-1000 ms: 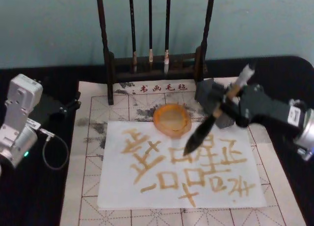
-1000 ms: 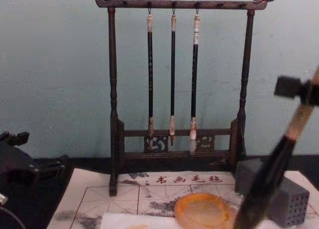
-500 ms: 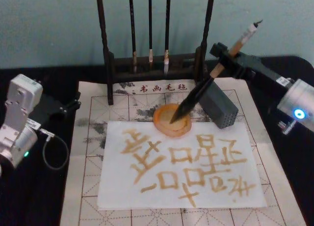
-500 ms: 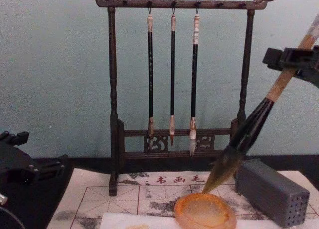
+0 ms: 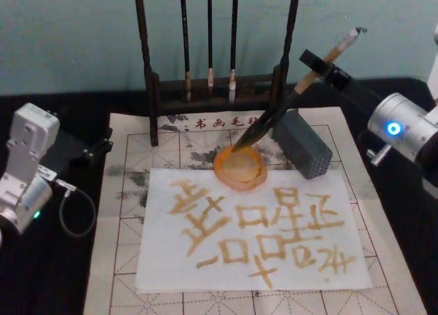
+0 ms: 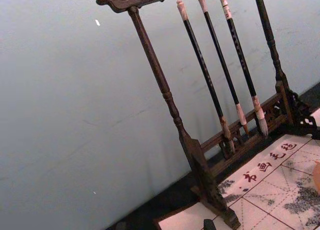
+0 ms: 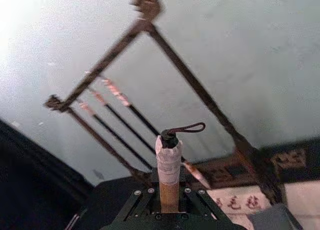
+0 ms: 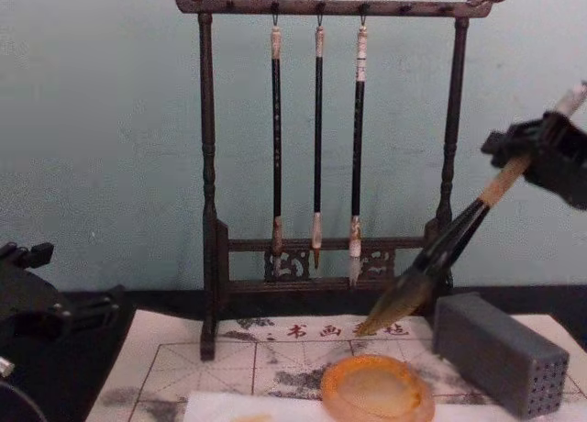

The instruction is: Pick up the brush from the inkstone, write on the paper, then place the brush back to its original position.

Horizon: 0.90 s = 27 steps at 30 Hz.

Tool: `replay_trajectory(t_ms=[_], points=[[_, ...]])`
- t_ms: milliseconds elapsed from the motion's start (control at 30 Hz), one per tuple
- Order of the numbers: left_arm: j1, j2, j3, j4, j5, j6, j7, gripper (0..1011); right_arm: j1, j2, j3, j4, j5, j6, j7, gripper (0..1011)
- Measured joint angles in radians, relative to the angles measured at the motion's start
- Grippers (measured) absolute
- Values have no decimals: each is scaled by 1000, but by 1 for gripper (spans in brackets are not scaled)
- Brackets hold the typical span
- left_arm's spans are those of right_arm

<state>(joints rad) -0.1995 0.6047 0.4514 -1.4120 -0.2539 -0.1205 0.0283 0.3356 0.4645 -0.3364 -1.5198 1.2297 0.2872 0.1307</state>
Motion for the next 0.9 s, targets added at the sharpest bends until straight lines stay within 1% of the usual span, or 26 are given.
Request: replay_trajectory(t_ms=[33,67,133,233,267,367,633,900], points=[[0,0,0,0,0,0,0,1001,8,-9,-1,15,16,11,-21,181],[0,0,0,0,0,0,0,1001,8,-9,-1,15,16,11,-21,181],[0,0,0,0,0,0,0,1001,24,-25,-1,43,47,29,-64,181],[0,0,0,0,0,0,0,1001,35,-37,-1,62,69,41,-97,181],[0,0,0,0,0,0,0,1001,41,-44,-1,75,84,48,-119,181],[0,0,0,0,0,0,0,1001,53,-56,-2,99,110,62,-155,181],[0,0,0,0,0,0,0,1001,73,-76,-11,149,156,67,-213,181],[0,0,0,0,0,0,0,1001,92,-87,-31,194,178,57,-241,181]])
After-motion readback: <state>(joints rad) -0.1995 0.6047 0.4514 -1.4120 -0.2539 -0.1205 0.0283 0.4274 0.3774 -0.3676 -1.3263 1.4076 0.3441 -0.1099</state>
